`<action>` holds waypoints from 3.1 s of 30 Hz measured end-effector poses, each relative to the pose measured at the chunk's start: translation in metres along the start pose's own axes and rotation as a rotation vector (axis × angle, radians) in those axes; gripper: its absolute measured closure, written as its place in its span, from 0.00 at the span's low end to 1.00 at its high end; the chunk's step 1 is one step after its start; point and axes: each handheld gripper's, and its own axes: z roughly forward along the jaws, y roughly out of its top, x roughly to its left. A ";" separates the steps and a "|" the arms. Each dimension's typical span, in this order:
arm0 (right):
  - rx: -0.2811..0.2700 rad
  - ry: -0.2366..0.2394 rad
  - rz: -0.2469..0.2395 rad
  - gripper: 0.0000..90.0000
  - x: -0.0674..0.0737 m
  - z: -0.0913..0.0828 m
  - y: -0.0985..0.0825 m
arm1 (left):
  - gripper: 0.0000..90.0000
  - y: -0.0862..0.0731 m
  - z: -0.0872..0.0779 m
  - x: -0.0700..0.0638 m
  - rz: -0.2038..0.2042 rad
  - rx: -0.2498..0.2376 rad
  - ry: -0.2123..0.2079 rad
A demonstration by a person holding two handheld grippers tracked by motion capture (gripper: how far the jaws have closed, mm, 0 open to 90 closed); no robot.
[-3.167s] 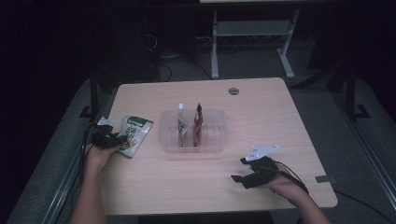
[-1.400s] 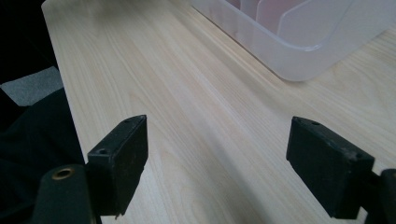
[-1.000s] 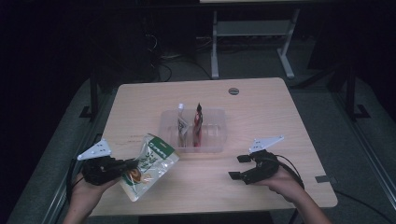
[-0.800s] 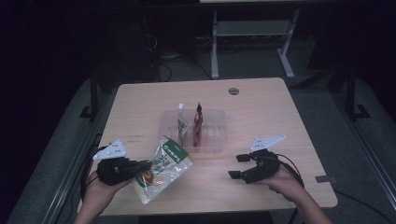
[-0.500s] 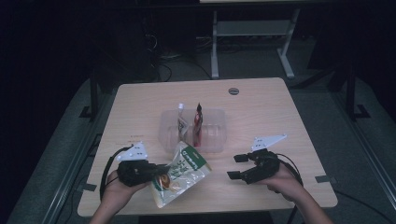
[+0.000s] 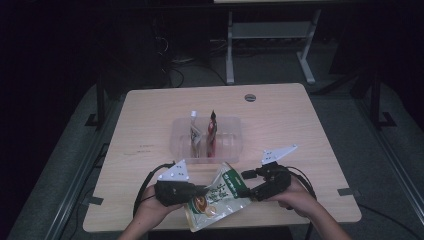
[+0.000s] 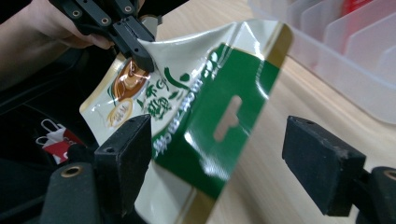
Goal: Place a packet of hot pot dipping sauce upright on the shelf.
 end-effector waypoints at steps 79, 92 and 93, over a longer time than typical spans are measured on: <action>-0.290 0.106 -0.087 1.00 0.014 -0.029 0.027 | 0.32 -0.035 -0.016 0.028 -0.071 0.037 0.119; -0.394 0.023 -0.090 1.00 0.004 -0.056 0.050 | 0.31 -0.038 -0.015 0.031 -0.066 0.062 0.125; -0.401 0.021 -0.089 1.00 0.003 -0.057 0.051 | 0.31 -0.038 -0.015 0.031 -0.066 0.062 0.125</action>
